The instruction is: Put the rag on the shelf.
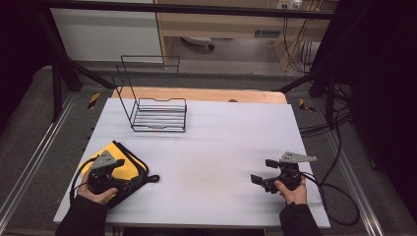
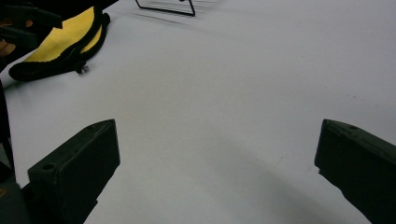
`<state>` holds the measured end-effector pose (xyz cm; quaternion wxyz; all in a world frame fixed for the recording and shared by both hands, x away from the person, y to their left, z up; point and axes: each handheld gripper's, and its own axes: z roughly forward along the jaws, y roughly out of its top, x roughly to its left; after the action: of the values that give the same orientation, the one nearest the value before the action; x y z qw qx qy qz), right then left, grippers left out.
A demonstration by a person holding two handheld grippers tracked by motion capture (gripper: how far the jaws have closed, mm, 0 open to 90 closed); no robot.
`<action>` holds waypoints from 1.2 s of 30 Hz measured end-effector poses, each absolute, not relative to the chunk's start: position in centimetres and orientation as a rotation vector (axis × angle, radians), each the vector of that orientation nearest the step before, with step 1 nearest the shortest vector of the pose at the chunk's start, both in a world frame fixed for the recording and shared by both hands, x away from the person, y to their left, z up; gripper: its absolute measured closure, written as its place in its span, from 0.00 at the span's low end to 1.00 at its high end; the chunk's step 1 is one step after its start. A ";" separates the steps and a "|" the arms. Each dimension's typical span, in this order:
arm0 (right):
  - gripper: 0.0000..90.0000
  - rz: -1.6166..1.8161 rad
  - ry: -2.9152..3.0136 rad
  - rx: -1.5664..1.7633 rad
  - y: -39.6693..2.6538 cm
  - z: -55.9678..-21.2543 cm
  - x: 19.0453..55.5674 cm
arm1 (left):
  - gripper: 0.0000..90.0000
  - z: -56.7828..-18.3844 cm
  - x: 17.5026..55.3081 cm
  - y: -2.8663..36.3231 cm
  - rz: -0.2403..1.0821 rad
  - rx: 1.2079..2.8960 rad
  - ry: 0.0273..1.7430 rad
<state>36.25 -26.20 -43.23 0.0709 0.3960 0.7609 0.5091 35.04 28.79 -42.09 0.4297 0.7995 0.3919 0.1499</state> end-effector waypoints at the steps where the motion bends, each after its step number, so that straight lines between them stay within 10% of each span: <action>1: 0.01 1.533 2.287 1.190 -26.2 -43.2 36.3 | 0.07 -42.1 35.0 28.8 0.375 1.993 0.978; 21: 0.01 1.512 2.289 1.196 -26.1 -43.3 36.1 | 0.09 -41.5 34.6 27.8 0.398 2.039 1.003; 36: 0.01 1.486 2.309 1.191 -26.0 -43.4 36.1 | 0.41 -42.4 34.5 25.6 0.418 2.178 1.044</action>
<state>36.09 -26.03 -43.39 0.0744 0.3969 0.7693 0.4952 34.50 25.63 -42.40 0.3382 0.8361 0.4009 0.1603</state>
